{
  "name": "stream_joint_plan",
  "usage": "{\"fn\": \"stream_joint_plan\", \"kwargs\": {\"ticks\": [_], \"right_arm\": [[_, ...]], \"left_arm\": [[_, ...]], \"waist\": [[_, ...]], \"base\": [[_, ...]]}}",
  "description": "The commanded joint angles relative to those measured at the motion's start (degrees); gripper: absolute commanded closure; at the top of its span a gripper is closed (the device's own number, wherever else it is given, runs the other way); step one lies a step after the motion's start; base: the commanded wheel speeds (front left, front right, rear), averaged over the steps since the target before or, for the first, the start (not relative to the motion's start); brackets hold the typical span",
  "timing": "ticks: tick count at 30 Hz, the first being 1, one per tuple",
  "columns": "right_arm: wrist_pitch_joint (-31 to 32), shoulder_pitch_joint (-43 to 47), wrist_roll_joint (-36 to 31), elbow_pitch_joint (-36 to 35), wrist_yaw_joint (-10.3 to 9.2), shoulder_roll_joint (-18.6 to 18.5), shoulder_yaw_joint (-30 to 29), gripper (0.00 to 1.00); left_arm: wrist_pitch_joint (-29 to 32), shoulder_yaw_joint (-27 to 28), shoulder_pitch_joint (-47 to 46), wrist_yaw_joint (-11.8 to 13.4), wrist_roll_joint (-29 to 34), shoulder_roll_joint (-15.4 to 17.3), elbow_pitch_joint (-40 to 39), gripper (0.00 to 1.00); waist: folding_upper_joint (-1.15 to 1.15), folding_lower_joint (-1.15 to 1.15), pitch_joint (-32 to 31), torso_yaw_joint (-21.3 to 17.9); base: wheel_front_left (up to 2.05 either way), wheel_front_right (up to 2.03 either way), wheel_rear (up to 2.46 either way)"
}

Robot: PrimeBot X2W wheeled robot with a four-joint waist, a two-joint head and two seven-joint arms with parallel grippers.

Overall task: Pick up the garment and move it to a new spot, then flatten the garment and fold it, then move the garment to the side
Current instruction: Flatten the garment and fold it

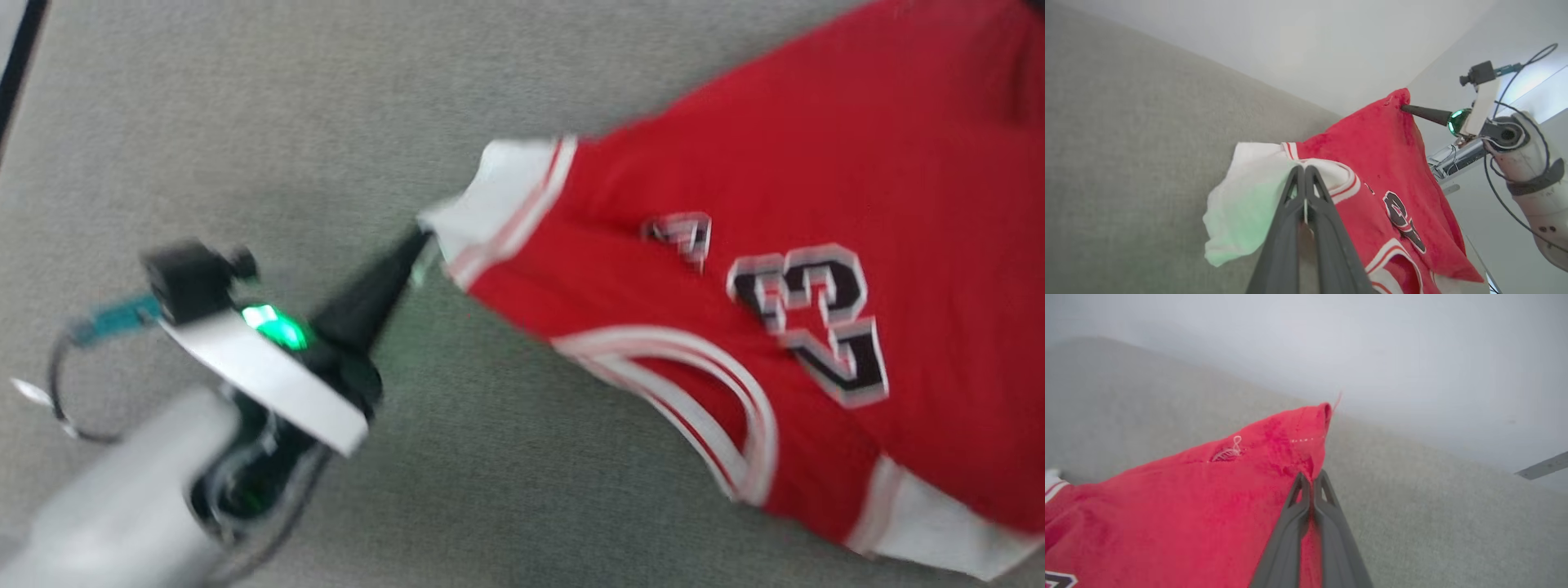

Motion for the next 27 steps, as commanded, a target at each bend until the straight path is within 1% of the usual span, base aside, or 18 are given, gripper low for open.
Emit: {"fn": "stream_joint_plan", "kwargs": {"ticks": [1, 3, 7, 10, 15, 18, 20, 22, 24, 27], "right_arm": [[-1.75, -1.79, 0.03, 0.86, 0.0, 0.77, -1.2, 1.0], [-4.73, -4.38, -0.72, 3.01, 0.0, 2.37, -3.25, 1.0], [-10.15, -11.01, -2.25, 7.1, 0.0, 5.46, -7.2, 1.0], [-13.01, -16.86, -4.06, 10.04, 0.0, 7.31, -9.57, 1.0], [-19.21, -27.45, -8.83, 14.83, -0.01, 9.82, -12.64, 1.0], [-24.09, -32.95, -12.01, 17.39, -0.06, 11.24, -14.56, 1.0], [-27.18, -36.56, -13.65, 19.2, -0.15, 11.93, -15.7, 1.0], [-30.1, -38.73, -15.21, 20.95, -0.17, 12.44, -16.58, 1.0], [-31.78, -39.64, -15.94, 22.25, -0.16, 12.82, -16.17, 1.0], [-32.65, -38.09, -15.97, 24.08, -0.14, 12.08, -14.83, 1.0]], "left_arm": [[-0.32, 0.98, -2.16, 0.04, -0.68, -0.02, 0.51, 1.0], [-0.32, 1.84, -6.27, 0.04, -1.62, 0.18, 2.04, 1.0], [0.0, 5.5, -16.44, 0.04, -5.02, -0.66, 7.36, 1.0], [-0.06, 10.71, -25.07, 0.04, -10.22, -3.22, 12.18, 1.0], [1.6, 16.32, -40.7, 0.04, -14.16, -5.35, 22.45, 1.0], [0.96, 19.2, -49.38, 0.06, -13.46, -5.71, 28.26, 1.0], [0.32, 21.52, -54.55, 0.09, -13.26, -6.29, 30.65, 1.0], [0.06, 23.25, -57.74, 0.09, -13.7, -7.17, 31.26, 1.0], [-0.06, 24.13, -58.81, 0.09, -13.94, -7.65, 30.54, 1.0], [0.51, 23.0, -55.3, 0.09, -14.4, -8.54, 28.32, 1.0]], "waist": [[0.0, 0.0, -0.65, -1.24], [0.0, 0.0, -0.38, -2.22], [0.0, 0.0, 1.2, -3.88], [0.0, 0.0, 3.2, -5.11], [0.0, 0.0, 6.41, -7.18], [0.0, 0.0, 7.7, -8.13], [0.0, 0.0, 8.35, -8.67], [0.0, 0.0, 8.62, -8.85], [0.0, 0.0, 8.64, -8.84], [0.0, 0.0, 8.51, -8.58]], "base": [[0.0, 0.0, 0.0], [0.0, 0.0, 0.0], [0.0, 0.0, 0.0], [0.0, 0.0, 0.0], [0.0, 0.0, 0.0], [0.0, 0.0, 0.0], [0.0, 0.0, 0.0], [0.0, 0.0, 0.0], [0.0, 0.0, 0.0], [0.0, 0.0, 0.0]]}}
